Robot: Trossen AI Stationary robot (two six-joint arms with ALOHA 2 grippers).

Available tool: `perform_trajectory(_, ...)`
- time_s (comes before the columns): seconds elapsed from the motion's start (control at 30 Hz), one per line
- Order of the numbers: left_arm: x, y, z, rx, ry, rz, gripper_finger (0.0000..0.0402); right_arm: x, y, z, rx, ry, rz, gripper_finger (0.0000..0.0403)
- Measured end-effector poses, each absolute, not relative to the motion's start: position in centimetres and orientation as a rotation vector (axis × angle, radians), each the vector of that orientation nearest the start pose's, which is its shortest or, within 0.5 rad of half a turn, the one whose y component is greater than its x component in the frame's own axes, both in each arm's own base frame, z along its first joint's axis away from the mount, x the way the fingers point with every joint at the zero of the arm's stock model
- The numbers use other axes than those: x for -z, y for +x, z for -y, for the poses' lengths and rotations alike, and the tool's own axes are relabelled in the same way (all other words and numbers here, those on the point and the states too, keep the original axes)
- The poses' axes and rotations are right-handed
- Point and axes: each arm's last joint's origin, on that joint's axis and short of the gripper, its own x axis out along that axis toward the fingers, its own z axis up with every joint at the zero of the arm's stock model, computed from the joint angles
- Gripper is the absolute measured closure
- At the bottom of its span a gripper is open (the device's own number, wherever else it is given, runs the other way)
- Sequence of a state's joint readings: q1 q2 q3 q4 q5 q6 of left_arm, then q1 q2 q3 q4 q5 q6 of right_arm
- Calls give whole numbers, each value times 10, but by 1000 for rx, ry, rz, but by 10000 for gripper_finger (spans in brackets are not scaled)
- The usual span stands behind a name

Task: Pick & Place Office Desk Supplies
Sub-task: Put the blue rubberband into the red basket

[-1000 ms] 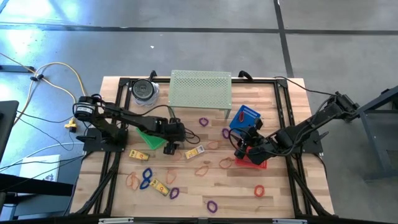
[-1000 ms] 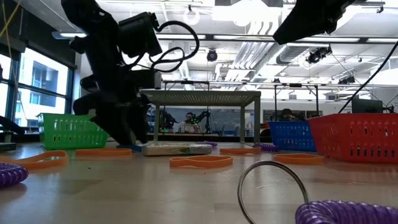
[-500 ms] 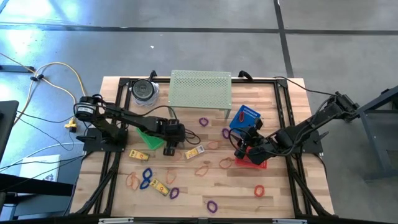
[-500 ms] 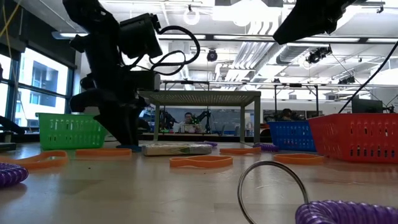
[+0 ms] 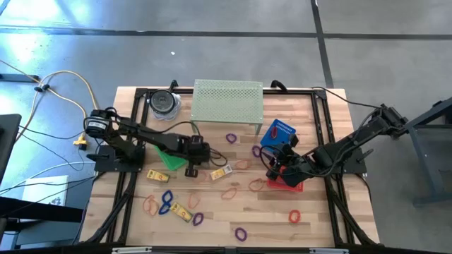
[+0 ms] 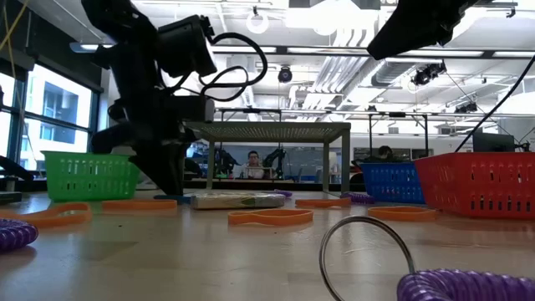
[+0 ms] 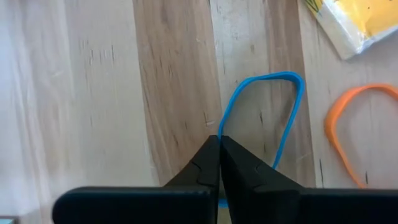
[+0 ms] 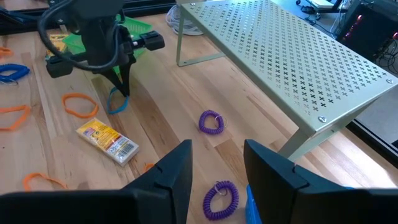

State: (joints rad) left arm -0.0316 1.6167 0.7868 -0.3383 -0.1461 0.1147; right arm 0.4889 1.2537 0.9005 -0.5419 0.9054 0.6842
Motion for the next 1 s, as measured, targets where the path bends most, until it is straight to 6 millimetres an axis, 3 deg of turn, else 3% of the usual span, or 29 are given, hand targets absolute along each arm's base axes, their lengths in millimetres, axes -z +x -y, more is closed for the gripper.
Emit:
perform_trajectory(0.2, -151, 283, 20, -123, 260, -1125, 400, -259, 224, -93, 589, 70, -513, 270)
perform_trajectory(0.5, -203, 279, 49, -163, 267, -885, 401, -258, 226, -95, 565, 84, -528, 270)
perform_trajectory(0.73, -232, 281, 71, -249, 277, -635, 401, -249, 244, -104, 501, 92, -515, 270)
perform_trajectory(1.0, -244, 284, 84, -328, 306, -488, 401, -240, 277, -118, 421, -15, -404, 270)
